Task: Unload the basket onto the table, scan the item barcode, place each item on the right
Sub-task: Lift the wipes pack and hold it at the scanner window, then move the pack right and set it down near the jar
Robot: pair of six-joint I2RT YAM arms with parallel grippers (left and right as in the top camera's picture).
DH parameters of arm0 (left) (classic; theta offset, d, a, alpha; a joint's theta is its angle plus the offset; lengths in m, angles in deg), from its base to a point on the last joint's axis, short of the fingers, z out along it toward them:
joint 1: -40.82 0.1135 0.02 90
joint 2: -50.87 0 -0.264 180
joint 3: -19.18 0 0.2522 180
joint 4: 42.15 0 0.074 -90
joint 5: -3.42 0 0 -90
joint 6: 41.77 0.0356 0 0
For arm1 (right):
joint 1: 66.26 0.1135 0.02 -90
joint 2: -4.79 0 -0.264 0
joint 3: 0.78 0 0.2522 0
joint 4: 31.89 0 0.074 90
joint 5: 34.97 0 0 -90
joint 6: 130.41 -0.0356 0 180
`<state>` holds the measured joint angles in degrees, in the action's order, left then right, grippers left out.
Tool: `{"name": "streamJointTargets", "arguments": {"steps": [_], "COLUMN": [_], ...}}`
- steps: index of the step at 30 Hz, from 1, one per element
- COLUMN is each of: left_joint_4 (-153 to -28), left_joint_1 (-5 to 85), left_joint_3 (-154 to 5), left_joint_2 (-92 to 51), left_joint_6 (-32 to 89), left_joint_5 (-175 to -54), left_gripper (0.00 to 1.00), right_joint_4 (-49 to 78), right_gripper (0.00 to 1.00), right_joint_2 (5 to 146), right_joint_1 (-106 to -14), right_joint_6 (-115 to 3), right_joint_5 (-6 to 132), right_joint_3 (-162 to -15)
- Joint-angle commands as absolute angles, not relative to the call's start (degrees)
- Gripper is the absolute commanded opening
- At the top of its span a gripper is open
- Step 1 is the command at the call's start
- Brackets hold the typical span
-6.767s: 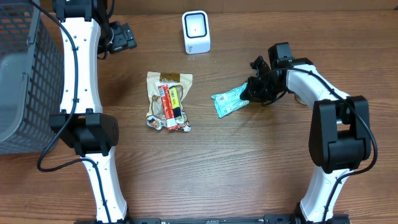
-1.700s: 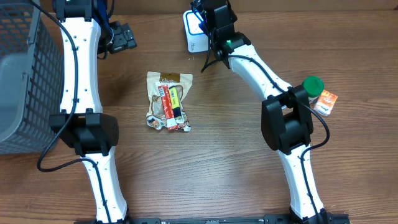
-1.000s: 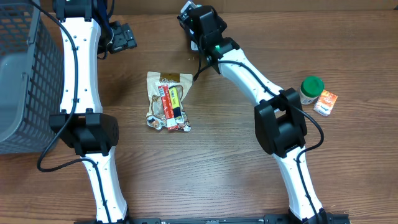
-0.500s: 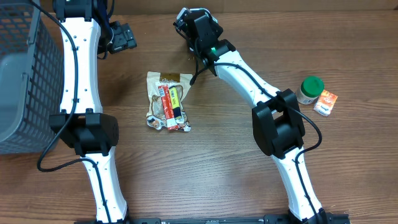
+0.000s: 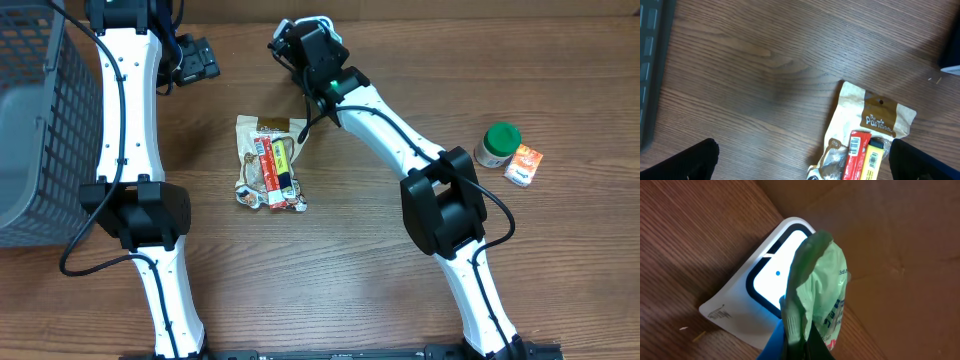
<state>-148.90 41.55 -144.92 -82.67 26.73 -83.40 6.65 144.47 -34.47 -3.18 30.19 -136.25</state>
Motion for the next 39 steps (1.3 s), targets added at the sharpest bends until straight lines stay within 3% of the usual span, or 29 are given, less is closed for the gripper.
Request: {"name": "streamJointTargets", "arguments": {"steps": [1,31,39], "left_joint_4": [-148.66,-148.66,-148.66], "left_joint_1": [41.16,41.16,41.16], "left_joint_3": [-144.79,-144.79,-144.79], "left_joint_2": [-82.95,-82.95,-82.95], "left_joint_6": [25.93,25.93,25.93], "left_joint_5": [-83.61,-83.61,-83.61], "left_gripper": [1.0,1.0,1.0], "right_joint_4": [7.31,11.74,14.23], "right_gripper": [0.04,0.04,0.04], "right_joint_2": [142.26,140.19,130.55], "right_joint_1": [-34.01,-34.52,-38.41], "right_joint_6": [-4.38,-4.64,-14.02], "right_joint_5": [32.16,38.83,39.02], "right_joint_3": [-137.19,-137.19,-137.19]}}
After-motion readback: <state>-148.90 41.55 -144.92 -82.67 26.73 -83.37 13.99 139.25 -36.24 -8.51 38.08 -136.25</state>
